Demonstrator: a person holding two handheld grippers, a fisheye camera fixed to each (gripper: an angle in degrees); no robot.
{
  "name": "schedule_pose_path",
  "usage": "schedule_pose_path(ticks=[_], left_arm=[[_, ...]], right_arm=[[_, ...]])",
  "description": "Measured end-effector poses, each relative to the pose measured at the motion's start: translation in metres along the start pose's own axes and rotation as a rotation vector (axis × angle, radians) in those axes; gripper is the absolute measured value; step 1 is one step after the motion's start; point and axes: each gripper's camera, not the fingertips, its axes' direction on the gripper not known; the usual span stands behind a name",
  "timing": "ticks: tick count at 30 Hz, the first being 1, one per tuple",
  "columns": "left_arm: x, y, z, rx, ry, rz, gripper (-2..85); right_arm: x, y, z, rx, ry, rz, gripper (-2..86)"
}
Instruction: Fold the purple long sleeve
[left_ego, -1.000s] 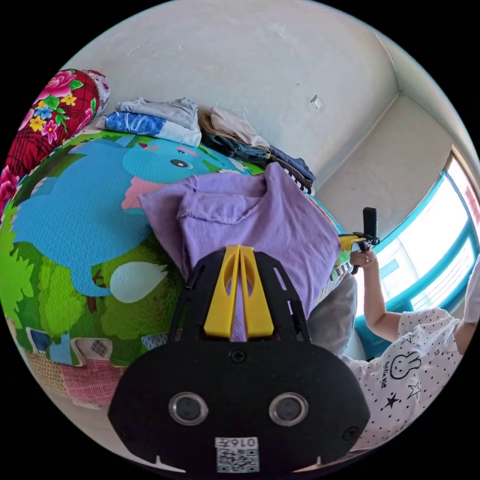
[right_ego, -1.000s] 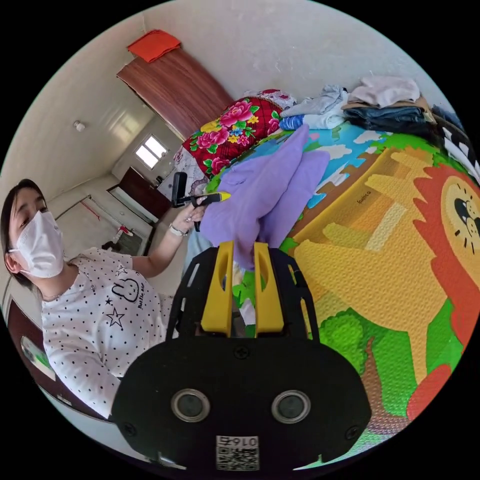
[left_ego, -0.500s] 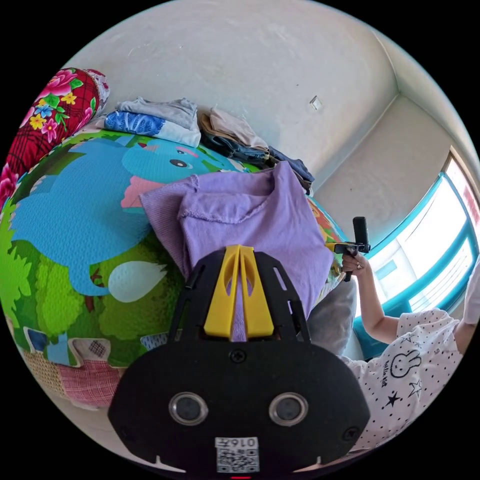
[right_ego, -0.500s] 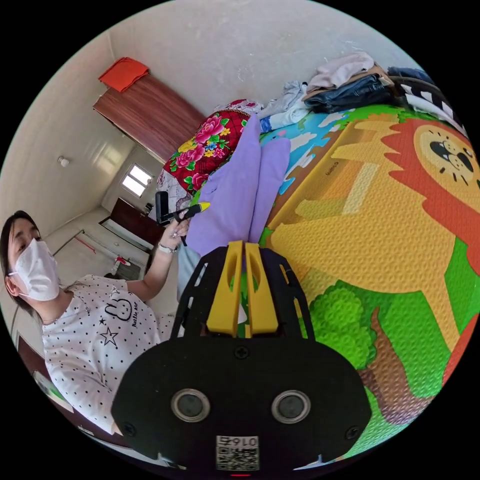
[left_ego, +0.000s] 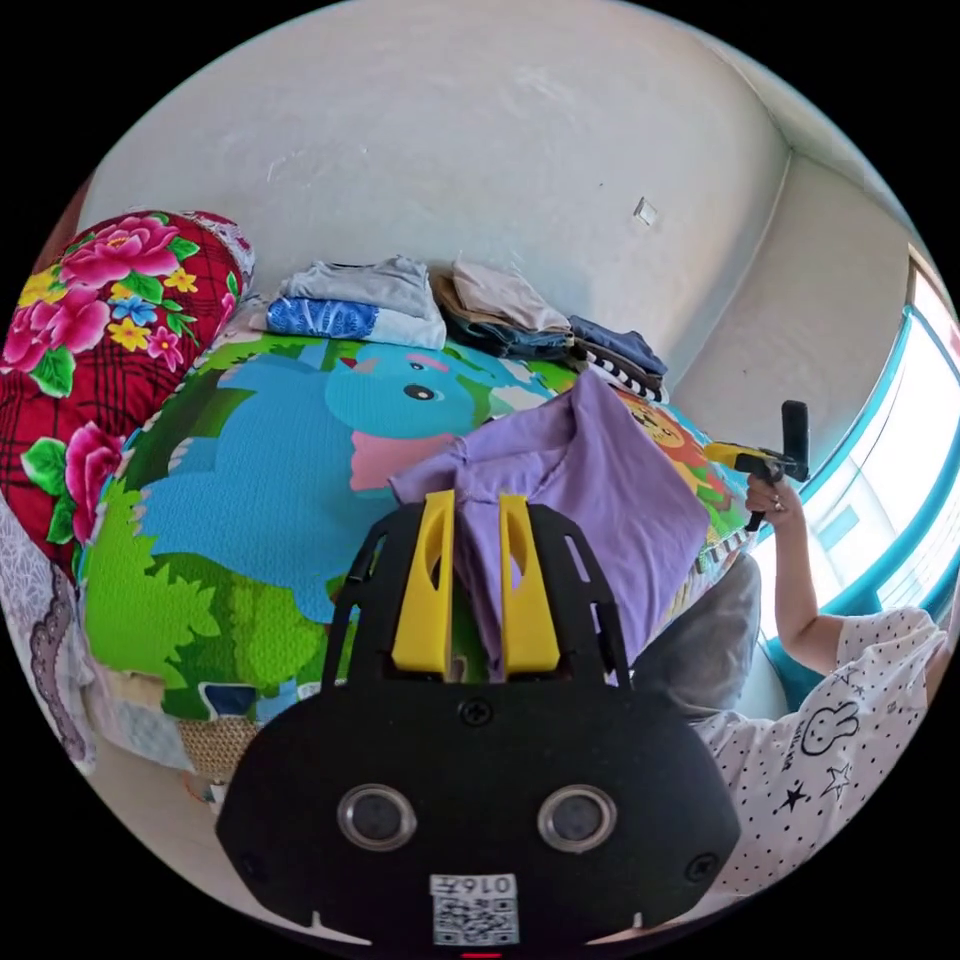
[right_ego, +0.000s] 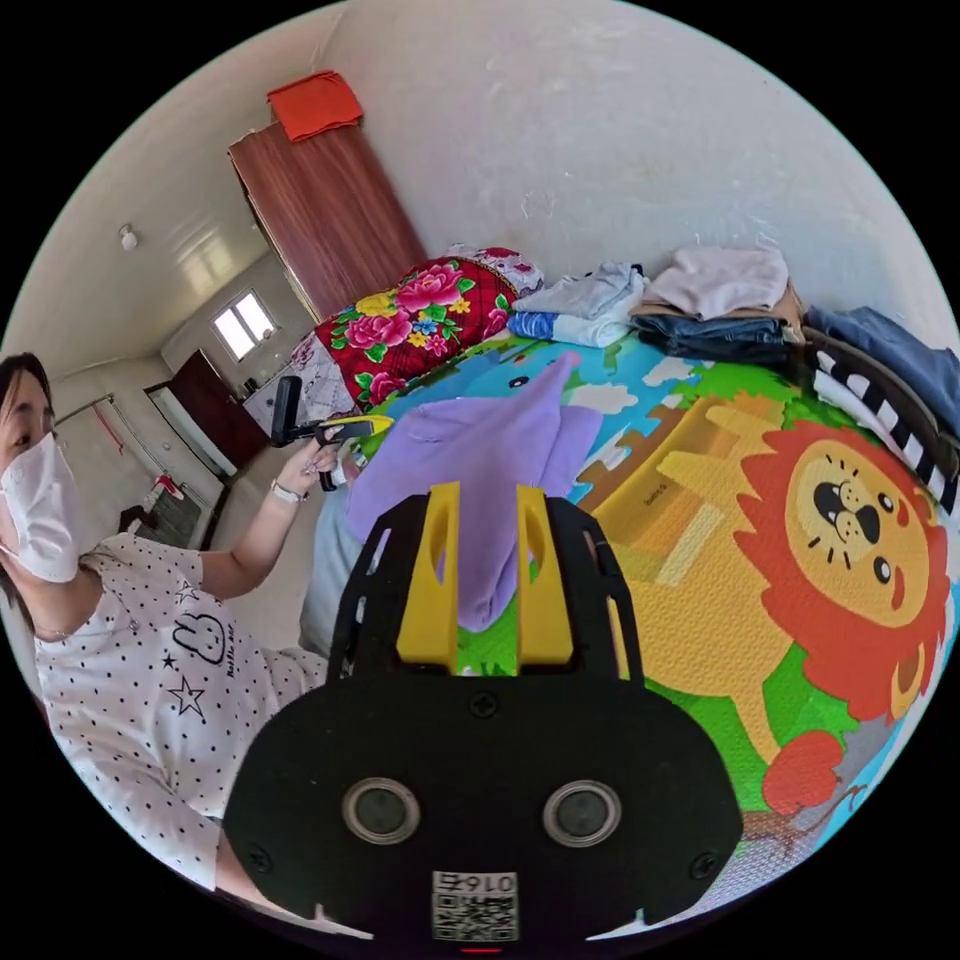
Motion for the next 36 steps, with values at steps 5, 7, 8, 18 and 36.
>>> schedule_pose_path(ticks=[5,7,8,18,36], left_arm=[[0.009,-0.012,0.012,-0.029,-0.022,-0.013,1.0],[0.013,-0.011,0.006,-0.011,-0.02,-0.007,-0.1],[0.014,-0.011,0.001,0.003,-0.024,-0.008,-0.4],[0.001,-0.019,-0.046,0.126,0.014,-0.067,-0.9],[0.014,-0.053,-0.115,0.163,0.016,-0.066,-0.9]], right_arm=[[-0.006,-0.057,0.06,-0.034,0.076,-0.034,10.4],[-0.003,-0.078,0.081,-0.043,0.131,-0.03,10.6],[0.001,-0.09,0.096,-0.061,0.166,-0.018,10.3],[0.039,-0.1,0.157,-0.159,0.234,0.061,0.4],[-0.064,0.011,0.154,0.008,0.292,-0.153,0.0]])
